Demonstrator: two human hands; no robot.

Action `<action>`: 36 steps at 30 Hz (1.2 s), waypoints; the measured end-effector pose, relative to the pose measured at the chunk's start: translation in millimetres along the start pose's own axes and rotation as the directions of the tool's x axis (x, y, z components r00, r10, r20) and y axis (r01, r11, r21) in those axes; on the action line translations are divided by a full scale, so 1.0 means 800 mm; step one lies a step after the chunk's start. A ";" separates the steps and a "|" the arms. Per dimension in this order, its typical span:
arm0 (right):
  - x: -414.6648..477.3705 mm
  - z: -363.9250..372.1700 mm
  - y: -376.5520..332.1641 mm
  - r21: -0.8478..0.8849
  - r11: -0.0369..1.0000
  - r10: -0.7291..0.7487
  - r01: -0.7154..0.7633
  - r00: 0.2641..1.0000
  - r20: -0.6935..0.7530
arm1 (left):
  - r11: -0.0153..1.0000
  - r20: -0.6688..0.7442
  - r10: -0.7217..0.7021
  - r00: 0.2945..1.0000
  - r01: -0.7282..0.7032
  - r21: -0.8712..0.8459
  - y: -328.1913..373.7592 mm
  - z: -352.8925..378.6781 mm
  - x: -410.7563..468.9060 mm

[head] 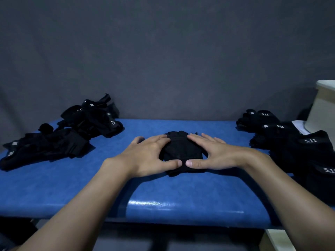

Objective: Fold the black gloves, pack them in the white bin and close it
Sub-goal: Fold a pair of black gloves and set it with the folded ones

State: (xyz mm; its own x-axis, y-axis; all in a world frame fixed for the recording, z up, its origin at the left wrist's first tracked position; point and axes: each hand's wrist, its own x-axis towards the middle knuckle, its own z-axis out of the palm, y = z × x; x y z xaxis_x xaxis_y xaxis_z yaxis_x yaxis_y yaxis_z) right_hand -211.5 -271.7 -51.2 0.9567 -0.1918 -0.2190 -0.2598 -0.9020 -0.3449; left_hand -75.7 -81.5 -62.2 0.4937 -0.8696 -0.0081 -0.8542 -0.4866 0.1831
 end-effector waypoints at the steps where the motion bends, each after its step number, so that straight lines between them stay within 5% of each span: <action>1: 0.000 0.001 0.000 -0.002 1.000 -0.004 0.004 1.000 -0.009 | 1.000 -0.003 0.002 1.000 -0.002 -0.010 0.000 0.000 0.000; 12: -0.012 -0.008 -0.014 0.192 0.977 -0.047 0.090 0.975 -0.218 | 0.989 -0.150 -0.003 0.989 -0.019 -0.149 -0.011 -0.015 -0.020; 21: 0.012 0.000 -0.083 0.100 0.965 -0.190 0.243 0.909 -0.371 | 0.985 -0.362 -0.142 0.921 0.097 -0.141 -0.064 -0.044 -0.069; 28: 0.053 0.019 -0.175 0.139 0.920 -0.310 0.365 0.899 -0.308 | 0.961 -0.507 -0.275 0.817 0.252 -0.115 -0.119 -0.063 -0.107; 36: 0.113 0.067 -0.242 0.220 0.900 -0.327 0.378 0.915 -0.235 | 0.913 -0.418 -0.408 0.811 0.367 -0.179 -0.182 -0.073 -0.144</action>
State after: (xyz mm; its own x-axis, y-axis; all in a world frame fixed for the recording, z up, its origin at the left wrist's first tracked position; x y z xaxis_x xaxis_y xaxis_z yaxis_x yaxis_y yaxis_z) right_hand -81.6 -93.4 -53.5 0.9915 0.0282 0.1267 0.0986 -0.7987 -0.5936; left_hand 1.2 94.5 -30.7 0.8177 -0.4718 0.3299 -0.5691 -0.7488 0.3398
